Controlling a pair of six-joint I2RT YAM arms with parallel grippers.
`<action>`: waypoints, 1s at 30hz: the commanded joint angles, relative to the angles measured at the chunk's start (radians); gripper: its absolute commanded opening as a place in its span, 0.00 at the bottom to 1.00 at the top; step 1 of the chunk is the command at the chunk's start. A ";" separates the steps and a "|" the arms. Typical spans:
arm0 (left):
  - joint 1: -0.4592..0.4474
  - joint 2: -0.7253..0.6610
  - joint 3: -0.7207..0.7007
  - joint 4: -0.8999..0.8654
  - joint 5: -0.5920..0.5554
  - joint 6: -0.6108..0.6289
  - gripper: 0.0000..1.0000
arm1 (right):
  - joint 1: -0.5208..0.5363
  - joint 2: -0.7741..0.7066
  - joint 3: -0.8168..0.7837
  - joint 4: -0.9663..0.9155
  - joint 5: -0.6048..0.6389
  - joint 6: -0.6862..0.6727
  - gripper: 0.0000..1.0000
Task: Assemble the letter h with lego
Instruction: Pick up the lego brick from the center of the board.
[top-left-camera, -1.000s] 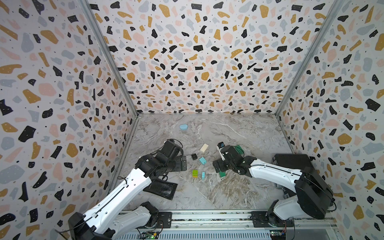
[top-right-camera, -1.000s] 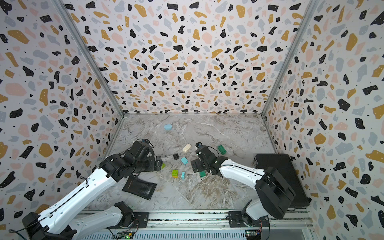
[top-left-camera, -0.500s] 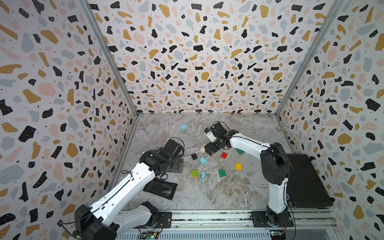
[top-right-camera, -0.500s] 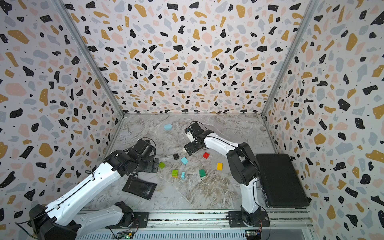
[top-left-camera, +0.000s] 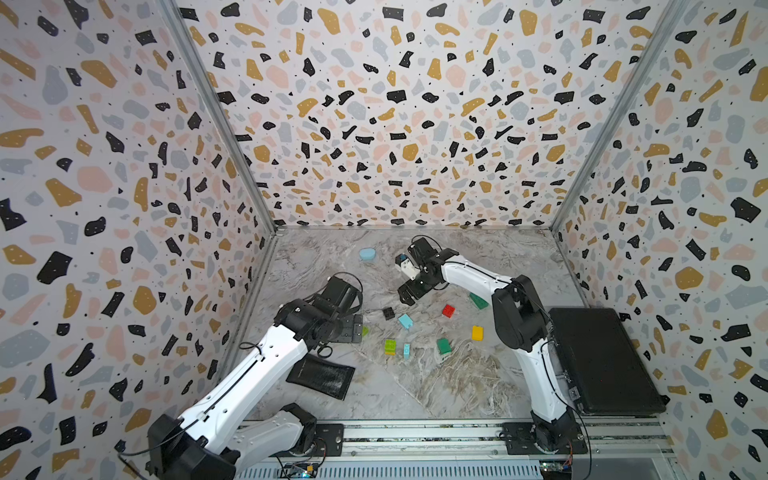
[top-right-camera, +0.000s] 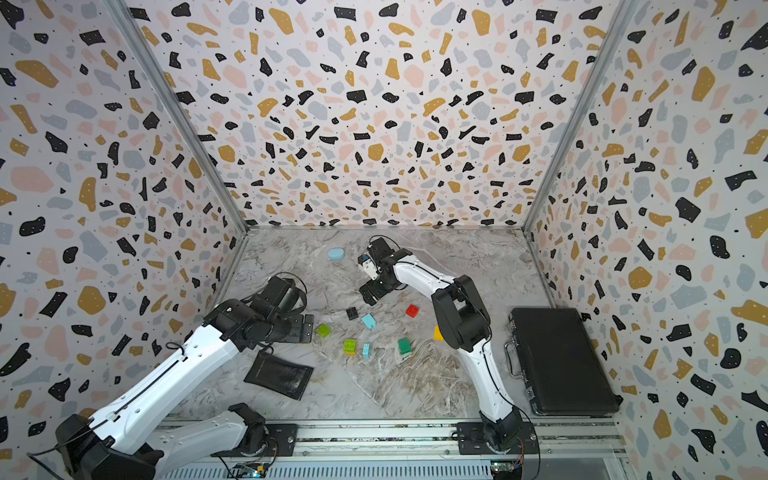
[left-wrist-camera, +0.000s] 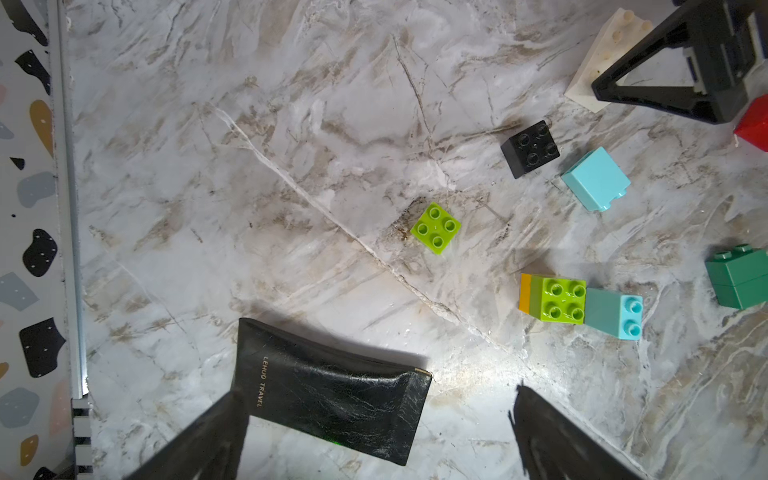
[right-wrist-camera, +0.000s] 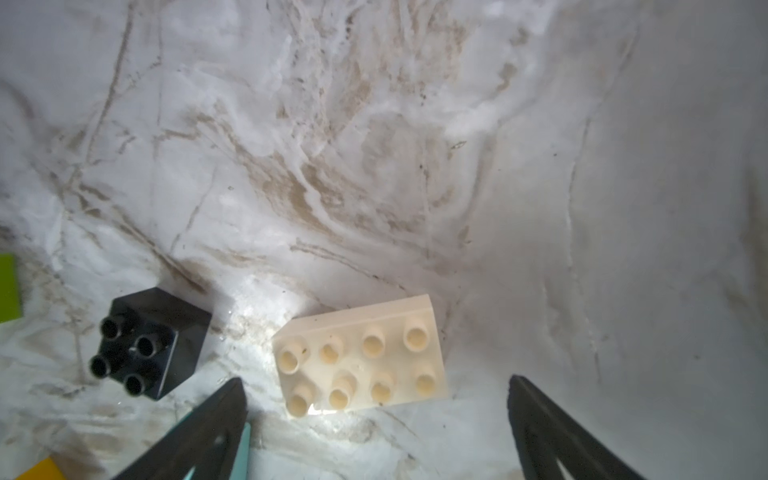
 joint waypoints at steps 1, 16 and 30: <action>0.009 -0.007 -0.012 0.011 0.017 0.013 0.99 | 0.000 0.007 0.046 -0.055 -0.007 0.006 0.99; 0.014 -0.013 -0.015 0.016 0.035 0.017 0.99 | 0.002 0.022 0.010 0.018 -0.017 0.078 0.58; 0.015 -0.041 -0.022 0.021 0.068 0.024 0.99 | 0.018 -0.440 -0.456 0.283 0.139 0.646 0.30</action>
